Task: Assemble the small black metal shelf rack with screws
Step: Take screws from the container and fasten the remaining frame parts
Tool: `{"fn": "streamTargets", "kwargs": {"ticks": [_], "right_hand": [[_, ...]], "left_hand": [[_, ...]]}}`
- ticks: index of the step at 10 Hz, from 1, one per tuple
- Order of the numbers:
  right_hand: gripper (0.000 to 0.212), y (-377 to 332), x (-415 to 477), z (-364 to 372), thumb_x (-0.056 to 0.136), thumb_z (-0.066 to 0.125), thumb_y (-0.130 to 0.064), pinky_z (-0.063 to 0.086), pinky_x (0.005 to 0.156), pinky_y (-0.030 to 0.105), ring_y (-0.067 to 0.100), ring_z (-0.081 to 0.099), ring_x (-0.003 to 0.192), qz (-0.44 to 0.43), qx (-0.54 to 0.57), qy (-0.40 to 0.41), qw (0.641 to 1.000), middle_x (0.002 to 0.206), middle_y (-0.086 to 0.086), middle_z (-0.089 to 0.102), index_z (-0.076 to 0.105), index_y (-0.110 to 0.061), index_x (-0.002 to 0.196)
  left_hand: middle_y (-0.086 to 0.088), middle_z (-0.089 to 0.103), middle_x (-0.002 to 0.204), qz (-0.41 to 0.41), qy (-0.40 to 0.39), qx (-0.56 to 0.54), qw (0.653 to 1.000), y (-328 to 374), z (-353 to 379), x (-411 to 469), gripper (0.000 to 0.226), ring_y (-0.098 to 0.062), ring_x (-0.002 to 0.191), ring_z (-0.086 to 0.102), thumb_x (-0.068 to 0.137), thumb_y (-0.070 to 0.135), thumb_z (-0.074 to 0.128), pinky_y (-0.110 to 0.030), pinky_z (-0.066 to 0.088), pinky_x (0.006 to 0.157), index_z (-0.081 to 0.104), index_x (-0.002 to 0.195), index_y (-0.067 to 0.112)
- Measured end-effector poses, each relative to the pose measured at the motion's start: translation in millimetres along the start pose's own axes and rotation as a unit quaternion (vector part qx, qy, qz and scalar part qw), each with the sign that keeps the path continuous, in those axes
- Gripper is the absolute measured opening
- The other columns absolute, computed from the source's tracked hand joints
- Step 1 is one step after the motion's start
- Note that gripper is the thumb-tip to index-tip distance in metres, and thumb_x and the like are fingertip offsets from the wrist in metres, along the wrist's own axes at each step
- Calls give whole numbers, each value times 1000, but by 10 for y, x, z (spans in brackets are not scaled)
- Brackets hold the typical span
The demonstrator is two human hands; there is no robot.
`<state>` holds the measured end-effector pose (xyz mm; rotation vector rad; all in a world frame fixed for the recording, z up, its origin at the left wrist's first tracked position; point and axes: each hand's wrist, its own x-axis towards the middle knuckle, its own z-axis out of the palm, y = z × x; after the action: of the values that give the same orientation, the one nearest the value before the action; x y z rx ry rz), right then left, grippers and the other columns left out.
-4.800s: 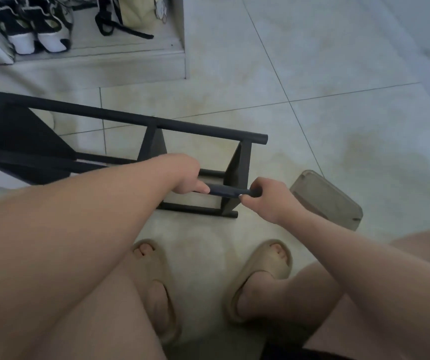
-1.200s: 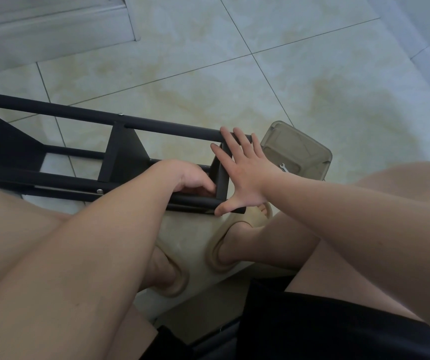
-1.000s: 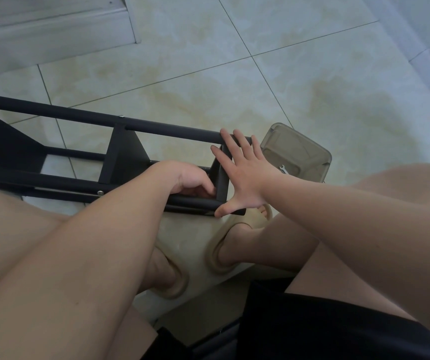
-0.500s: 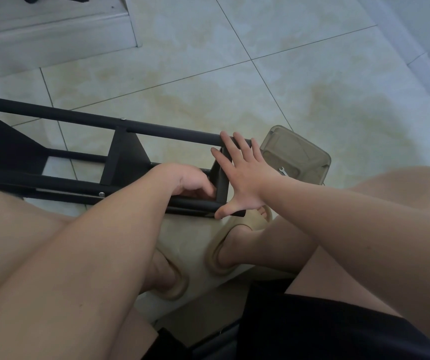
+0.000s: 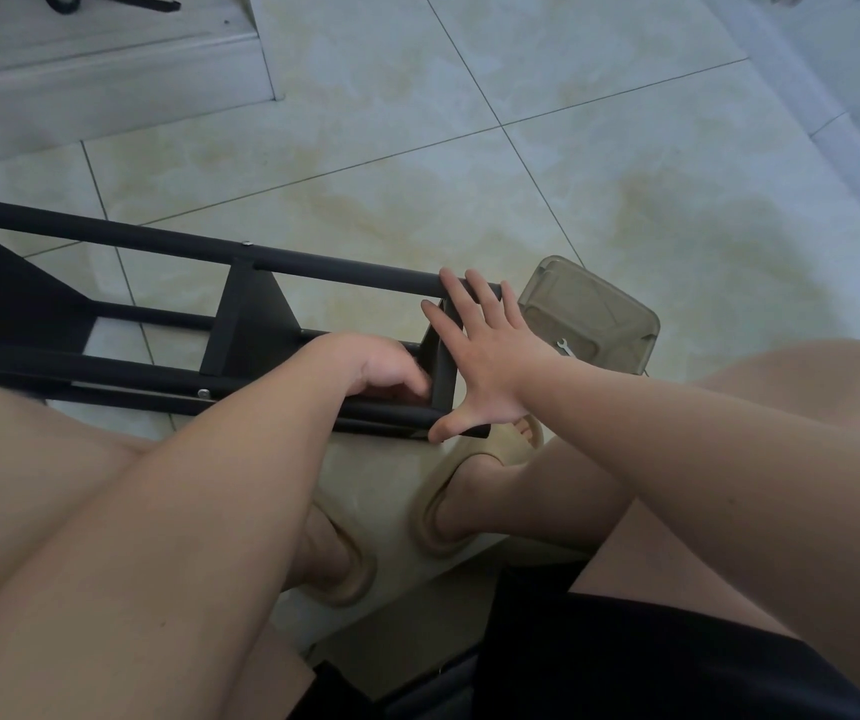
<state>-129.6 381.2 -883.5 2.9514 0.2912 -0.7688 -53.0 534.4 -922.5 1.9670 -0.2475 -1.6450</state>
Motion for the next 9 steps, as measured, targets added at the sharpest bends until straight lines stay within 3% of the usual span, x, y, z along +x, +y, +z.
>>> {"fn": "streamTargets", "kwargs": {"ticks": [1,2,3,5,6,7,8,9], "right_hand": [[148,2,-4,-5,54,51,-99,-6,121,63,42,-26,150,0,1,-1,1000,163,16,-30,-7,-16,161],[148,-3,-9,-11,54,52,-99,-7,121,62,42,-26,150,0,4,-2,1000,163,16,-30,-7,-15,161],[148,-7,-12,-12,54,52,-99,-7,121,62,42,-26,150,0,5,-3,1000,163,16,-30,-7,-16,161],[148,-2,-3,-6,53,52,-99,-8,121,62,41,-26,150,-1,6,1,1000,163,16,-29,-6,-16,161],[149,-1,3,5,52,51,-100,-7,121,62,41,-26,150,1,3,2,1000,163,16,-29,-6,-16,161],[149,0,6,10,52,50,-100,-7,121,63,41,-26,150,1,3,2,1000,163,16,-29,-6,-16,161],[148,3,3,7,53,52,-99,-7,121,63,42,-26,150,1,3,4,1000,163,17,-28,-4,-16,161],[148,3,-1,0,53,53,-99,-6,121,63,42,-26,150,0,7,1,1000,163,17,-28,-4,-16,161]], "left_hand": [[-10,68,88,3,-9,-11,1000,-13,-13,-4,17,-28,86,59,81,10,64,-43,48,91,75,93,6],[-5,71,80,4,-5,-9,1000,-11,3,-4,10,-24,79,62,80,17,69,-35,47,83,76,84,10],[0,71,81,15,27,20,999,10,30,1,18,-18,76,60,82,16,66,-26,46,74,75,92,5],[-11,73,105,10,37,41,998,13,21,5,24,-26,92,62,83,17,64,-38,48,97,75,102,8],[-15,74,108,14,24,14,1000,-10,6,8,27,-28,94,66,81,14,67,-43,49,100,76,105,6],[-13,74,88,12,1,-9,1000,-28,-15,19,22,-26,84,64,82,11,66,-38,50,88,77,101,5],[-4,73,76,9,-18,-9,1000,-27,-8,17,10,-21,73,65,81,15,68,-31,48,77,78,79,13],[-4,77,91,21,9,20,1000,-32,3,43,15,-18,86,68,78,20,68,-33,52,86,79,87,15]]}}
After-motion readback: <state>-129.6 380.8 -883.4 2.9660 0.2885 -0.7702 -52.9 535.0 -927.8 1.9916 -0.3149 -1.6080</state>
